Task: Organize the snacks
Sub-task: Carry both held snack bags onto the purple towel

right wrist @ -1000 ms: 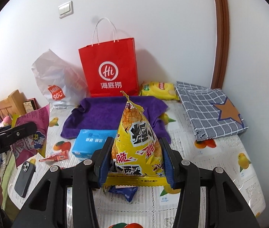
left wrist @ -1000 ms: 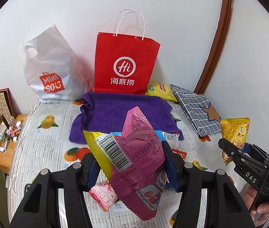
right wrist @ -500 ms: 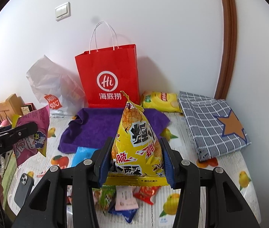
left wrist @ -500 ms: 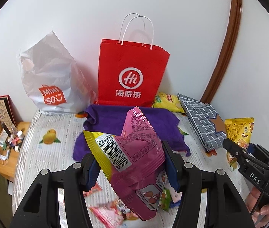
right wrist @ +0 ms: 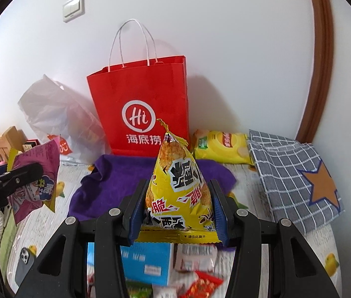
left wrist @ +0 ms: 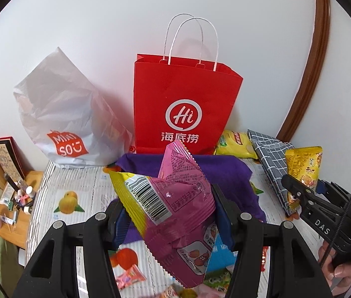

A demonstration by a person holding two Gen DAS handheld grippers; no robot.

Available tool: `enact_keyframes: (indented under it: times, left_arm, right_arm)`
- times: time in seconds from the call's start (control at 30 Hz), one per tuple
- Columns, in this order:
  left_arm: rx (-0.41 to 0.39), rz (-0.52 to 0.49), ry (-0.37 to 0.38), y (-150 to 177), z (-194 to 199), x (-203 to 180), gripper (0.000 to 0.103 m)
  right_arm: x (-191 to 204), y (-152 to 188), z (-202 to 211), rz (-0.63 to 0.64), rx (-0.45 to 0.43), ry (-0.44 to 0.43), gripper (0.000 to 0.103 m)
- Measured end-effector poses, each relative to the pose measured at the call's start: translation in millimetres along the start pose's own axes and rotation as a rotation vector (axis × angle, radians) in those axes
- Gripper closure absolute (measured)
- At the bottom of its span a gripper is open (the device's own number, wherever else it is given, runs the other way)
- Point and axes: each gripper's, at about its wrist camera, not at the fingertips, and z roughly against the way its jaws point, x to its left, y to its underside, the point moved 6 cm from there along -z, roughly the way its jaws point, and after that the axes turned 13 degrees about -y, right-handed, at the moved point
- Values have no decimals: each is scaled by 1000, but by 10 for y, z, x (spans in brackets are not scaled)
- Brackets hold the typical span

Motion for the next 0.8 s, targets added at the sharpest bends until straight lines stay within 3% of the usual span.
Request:
enact_keyframes:
  times: [0.47, 0.8]
  left_arm:
    - [36, -18, -21, -297, -605, -66, 47]
    - [93, -24, -15, -322, -1130, -157, 47]
  right_arm:
    - [-187, -348, -631, 16, 14, 10, 55]
    - [-412, -350, -1067, -24, 50, 16, 55]
